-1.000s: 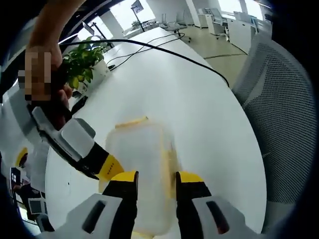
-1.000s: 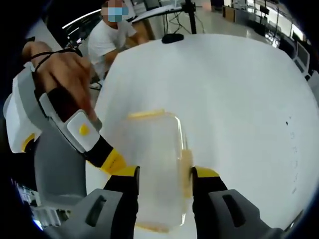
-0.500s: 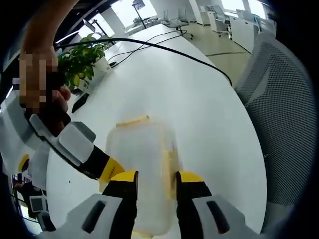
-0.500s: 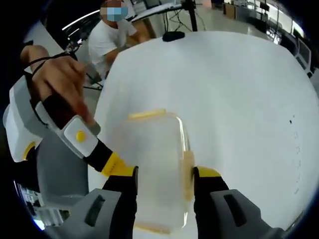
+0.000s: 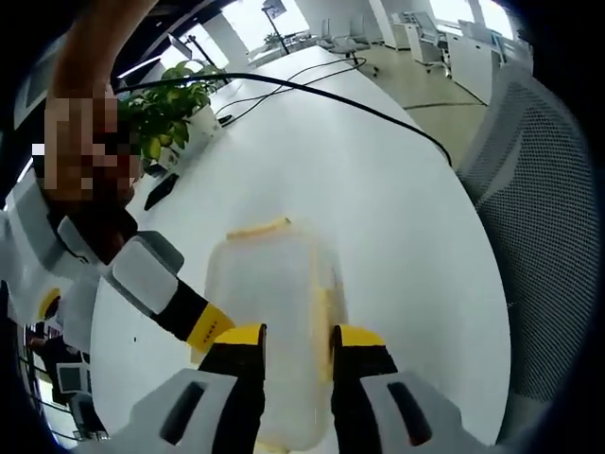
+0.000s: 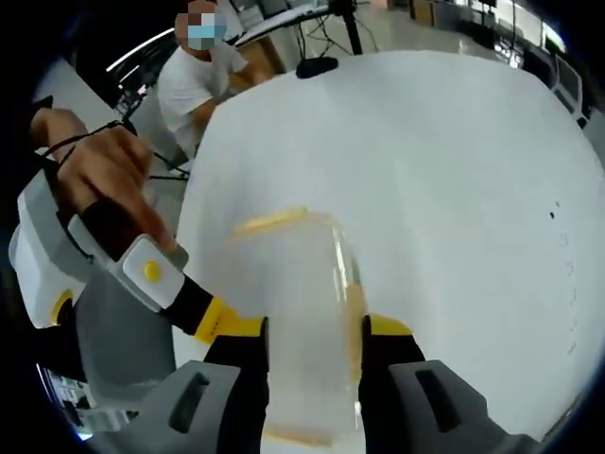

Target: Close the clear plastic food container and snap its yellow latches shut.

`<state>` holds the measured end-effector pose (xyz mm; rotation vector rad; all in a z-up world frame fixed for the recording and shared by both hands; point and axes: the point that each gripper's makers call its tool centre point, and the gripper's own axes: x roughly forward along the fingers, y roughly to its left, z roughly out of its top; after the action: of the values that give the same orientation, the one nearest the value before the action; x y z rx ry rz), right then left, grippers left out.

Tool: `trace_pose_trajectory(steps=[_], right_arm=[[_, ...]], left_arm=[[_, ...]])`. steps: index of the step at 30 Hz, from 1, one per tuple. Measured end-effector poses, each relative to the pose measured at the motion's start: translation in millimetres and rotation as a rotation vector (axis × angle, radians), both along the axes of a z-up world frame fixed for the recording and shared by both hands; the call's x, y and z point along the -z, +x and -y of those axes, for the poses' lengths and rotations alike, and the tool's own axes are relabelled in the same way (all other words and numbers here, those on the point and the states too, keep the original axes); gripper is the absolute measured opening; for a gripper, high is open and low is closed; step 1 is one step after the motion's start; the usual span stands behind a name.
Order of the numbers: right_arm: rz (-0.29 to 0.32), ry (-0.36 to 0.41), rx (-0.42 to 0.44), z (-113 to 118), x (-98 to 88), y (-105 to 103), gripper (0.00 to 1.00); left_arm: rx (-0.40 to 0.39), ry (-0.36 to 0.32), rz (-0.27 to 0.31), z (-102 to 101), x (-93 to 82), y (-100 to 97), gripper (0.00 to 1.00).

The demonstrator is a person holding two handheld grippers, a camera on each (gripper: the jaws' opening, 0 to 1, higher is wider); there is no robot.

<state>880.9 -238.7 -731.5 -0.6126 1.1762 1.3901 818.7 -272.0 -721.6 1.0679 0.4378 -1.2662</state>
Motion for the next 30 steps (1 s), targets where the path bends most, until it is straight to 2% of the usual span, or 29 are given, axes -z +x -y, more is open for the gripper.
trace_pose_trajectory(steps=[9, 11, 15, 24, 27, 30], right_arm=[[0.017, 0.009, -0.007, -3.6, -2.3, 0.4, 0.35], [0.021, 0.01, -0.009, -3.1, -3.6, 0.8, 0.36], [0.045, 0.028, -0.004, -2.2, -6.4, 1.0, 0.37], [0.101, 0.045, 0.013, -3.3, -10.1, 2.4, 0.37], [0.125, 0.044, 0.012, -3.3, -11.7, 2.3, 0.37], [0.147, 0.044, 0.02, -3.6, -13.7, 4.1, 0.39]], left_arm=[[0.005, 0.002, 0.005, -0.7, -1.4, 0.3, 0.2], [0.003, -0.002, -0.009, -1.3, -2.9, 1.2, 0.21], [0.007, -0.013, -0.029, -0.5, -3.9, 1.0, 0.21], [0.018, -0.001, -0.02, -0.6, -5.2, -0.4, 0.21], [-0.008, -0.015, -0.043, 0.0, -6.2, 0.3, 0.22], [-0.036, -0.02, -0.075, -1.1, -7.1, -1.4, 0.27]])
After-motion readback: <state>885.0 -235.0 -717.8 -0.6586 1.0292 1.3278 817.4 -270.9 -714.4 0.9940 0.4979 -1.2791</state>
